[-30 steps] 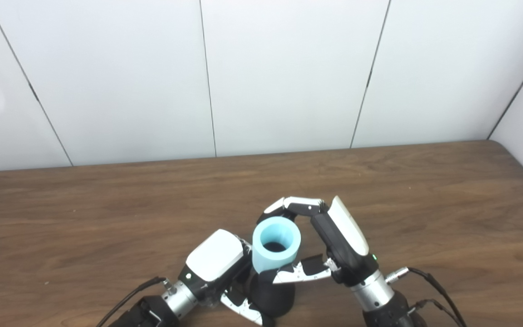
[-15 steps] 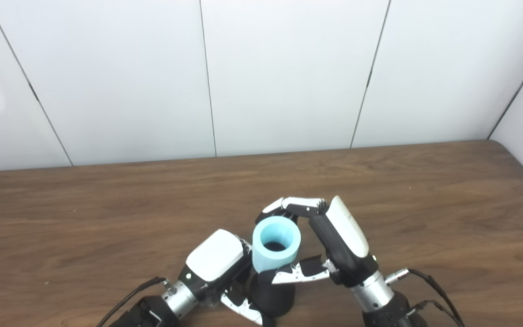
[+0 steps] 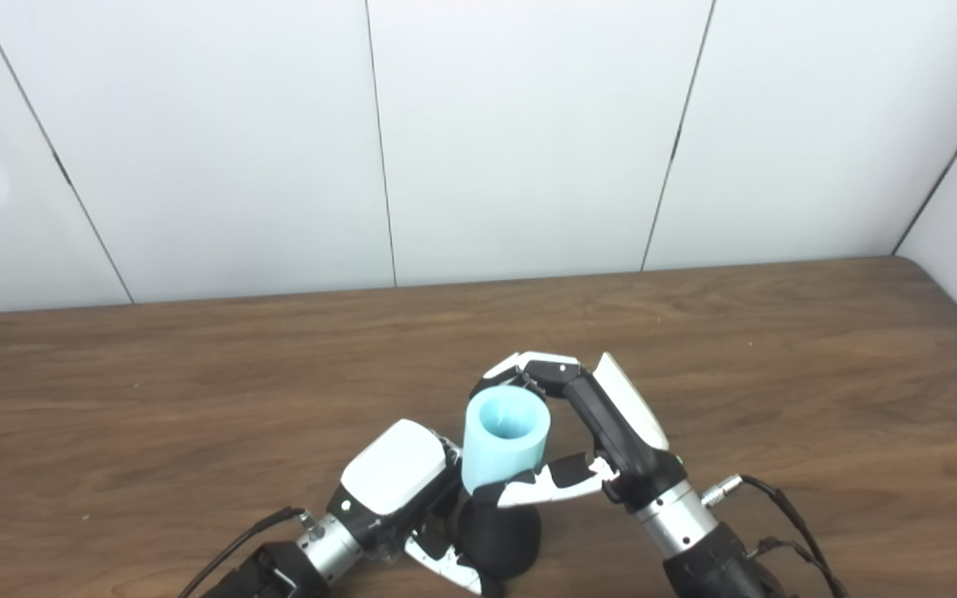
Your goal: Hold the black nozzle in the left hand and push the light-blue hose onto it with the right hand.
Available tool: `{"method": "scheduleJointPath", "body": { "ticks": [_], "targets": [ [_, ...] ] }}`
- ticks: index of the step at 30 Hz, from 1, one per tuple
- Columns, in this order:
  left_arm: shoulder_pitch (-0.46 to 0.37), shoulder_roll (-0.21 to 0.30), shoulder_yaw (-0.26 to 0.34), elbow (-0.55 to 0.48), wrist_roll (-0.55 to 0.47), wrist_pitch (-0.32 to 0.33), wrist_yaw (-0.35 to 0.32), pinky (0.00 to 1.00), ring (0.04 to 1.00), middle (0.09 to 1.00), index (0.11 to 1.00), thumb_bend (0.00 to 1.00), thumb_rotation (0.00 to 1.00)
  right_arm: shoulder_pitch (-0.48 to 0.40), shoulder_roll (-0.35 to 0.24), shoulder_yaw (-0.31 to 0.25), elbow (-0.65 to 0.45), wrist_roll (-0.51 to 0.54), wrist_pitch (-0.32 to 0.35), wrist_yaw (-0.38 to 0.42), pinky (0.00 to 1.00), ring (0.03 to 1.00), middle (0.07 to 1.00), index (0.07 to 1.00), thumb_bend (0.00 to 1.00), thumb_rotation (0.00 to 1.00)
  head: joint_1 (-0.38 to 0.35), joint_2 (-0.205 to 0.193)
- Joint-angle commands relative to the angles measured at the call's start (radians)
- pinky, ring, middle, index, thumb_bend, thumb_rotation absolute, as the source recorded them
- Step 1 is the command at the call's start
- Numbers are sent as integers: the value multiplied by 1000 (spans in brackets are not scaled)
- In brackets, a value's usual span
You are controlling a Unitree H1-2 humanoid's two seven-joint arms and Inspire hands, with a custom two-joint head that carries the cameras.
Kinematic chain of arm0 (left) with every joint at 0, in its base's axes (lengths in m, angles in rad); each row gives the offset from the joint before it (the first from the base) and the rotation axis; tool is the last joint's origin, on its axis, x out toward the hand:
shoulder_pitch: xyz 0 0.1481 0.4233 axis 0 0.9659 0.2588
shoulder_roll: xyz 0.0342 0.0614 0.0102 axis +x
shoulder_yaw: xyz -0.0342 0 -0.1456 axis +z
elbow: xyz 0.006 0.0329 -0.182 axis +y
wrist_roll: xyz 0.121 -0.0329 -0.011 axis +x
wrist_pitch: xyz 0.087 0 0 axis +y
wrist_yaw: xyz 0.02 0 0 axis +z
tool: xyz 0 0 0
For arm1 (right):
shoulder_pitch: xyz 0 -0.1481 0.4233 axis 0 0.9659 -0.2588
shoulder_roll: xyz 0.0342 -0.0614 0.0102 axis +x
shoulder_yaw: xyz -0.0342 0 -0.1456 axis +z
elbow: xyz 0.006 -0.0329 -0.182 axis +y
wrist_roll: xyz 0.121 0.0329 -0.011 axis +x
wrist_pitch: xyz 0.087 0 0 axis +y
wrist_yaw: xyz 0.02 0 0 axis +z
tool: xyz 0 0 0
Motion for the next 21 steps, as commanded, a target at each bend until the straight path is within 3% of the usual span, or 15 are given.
{"method": "scheduleJointPath", "body": {
  "ticks": [1,5,6,9,10,13,21],
  "targets": [
    [44,4,-43,31,59,17,-61,191,252,386,490,515,0,-12,-8,-1,-13,-10,10,8,266,364,472,554,508,0,1,1],
    [43,4,-44,34,62,19,-60,178,238,384,487,516,0,-5,-13,9,-9,-29,-16,-2,270,368,475,551,509,0,1,0],
    [43,4,-44,34,61,20,-61,177,237,427,483,520,0,-3,-16,12,-7,-36,-25,-6,269,368,476,551,509,0,1,-1],
    [43,3,-42,36,56,16,-59,175,235,387,486,516,0,2,-19,18,-9,-50,-40,-9,261,365,477,550,509,0,1,-1],
    [43,3,-42,36,54,14,-58,175,234,428,483,520,0,4,-19,19,-11,-53,-42,-9,260,365,477,550,509,0,1,-1],
    [44,3,-42,33,57,19,-61,180,241,388,487,516,0,6,-25,25,-18,-82,-58,-14,235,354,470,551,508,0,1,0],
    [44,4,-43,31,58,21,-66,188,249,394,487,517,0,6,-47,52,8,-255,-154,-81,225,368,475,538,512,0,2,2]
  ]
}}
